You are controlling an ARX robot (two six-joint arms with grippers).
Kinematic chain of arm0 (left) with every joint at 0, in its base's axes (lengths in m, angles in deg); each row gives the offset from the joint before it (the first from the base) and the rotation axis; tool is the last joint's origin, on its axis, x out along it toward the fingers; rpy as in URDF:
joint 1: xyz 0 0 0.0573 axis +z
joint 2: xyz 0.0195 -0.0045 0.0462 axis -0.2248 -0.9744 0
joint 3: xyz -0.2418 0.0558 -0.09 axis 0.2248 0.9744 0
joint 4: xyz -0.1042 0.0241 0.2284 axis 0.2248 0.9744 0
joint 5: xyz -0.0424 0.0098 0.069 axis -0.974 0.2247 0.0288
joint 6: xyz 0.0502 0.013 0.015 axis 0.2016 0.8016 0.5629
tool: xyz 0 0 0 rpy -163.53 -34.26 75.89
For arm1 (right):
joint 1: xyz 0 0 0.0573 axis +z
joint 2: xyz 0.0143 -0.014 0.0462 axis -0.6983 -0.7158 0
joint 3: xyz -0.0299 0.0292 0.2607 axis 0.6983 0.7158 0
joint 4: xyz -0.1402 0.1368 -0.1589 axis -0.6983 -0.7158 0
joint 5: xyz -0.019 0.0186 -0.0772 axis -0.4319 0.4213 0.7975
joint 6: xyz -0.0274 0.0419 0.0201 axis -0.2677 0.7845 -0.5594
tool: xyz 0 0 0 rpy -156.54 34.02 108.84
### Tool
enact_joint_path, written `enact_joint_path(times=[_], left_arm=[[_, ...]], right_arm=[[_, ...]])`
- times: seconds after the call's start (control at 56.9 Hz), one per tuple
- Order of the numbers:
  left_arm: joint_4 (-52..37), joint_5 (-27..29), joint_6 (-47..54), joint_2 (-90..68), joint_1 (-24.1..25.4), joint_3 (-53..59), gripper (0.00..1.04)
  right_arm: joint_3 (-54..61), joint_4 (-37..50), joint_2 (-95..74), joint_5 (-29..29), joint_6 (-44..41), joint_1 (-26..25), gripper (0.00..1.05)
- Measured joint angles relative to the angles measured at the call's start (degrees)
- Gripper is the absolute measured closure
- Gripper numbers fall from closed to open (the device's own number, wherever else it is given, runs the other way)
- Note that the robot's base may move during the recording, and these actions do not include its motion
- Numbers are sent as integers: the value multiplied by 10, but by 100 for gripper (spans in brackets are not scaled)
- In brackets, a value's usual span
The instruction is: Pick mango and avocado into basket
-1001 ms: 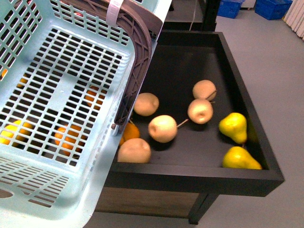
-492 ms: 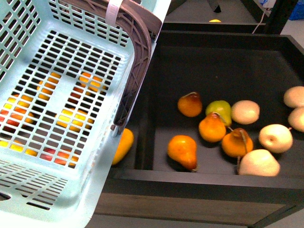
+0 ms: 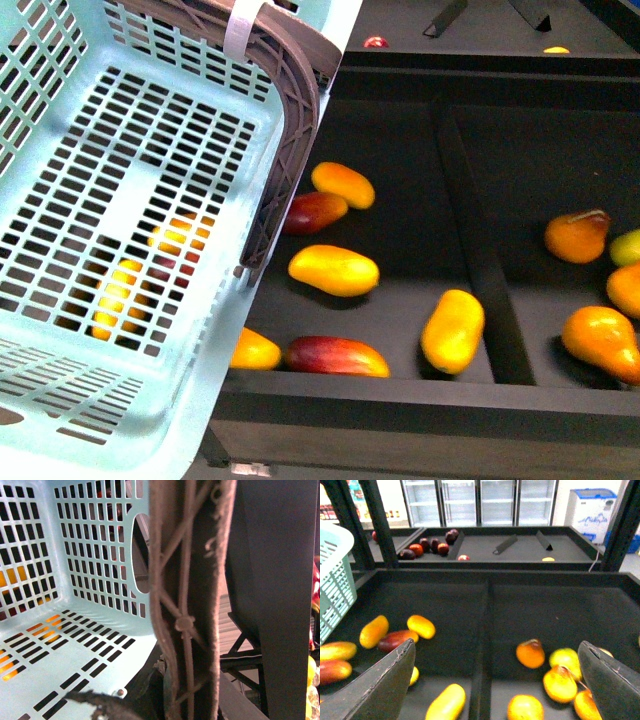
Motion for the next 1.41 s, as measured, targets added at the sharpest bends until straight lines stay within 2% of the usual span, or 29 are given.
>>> enact_joint_path(times=[0.755, 0.825, 0.913, 1.001, 1.054, 1.159, 1.247, 1.335, 1.405], left_arm=[[1, 13, 16, 2, 7, 0, 97], [75, -90, 63, -2, 17, -23, 97], [105, -196, 153, -33, 22, -56, 97], [152, -355, 281, -90, 21, -123, 97], [212, -445, 353, -115, 21, -172, 97], [307, -564, 436, -144, 21, -235, 97], [358, -606, 467, -165, 21, -263, 97], [378, -600, 488, -183, 23, -273, 97], [386, -572, 502, -190, 26, -273, 97]], right_arm=[[0, 0, 0, -3, 0, 0, 9], [0, 0, 0, -2, 0, -1, 9], [0, 0, 0, -2, 0, -1, 9], [0, 0, 0, -1, 0, -1, 9], [0, 0, 0, -1, 0, -1, 9], [0, 0, 0, -1, 0, -1, 9], [0, 0, 0, -1, 0, -1, 9], [0, 0, 0, -1, 0, -1, 9], [0, 0, 0, -1, 0, -1, 9]])
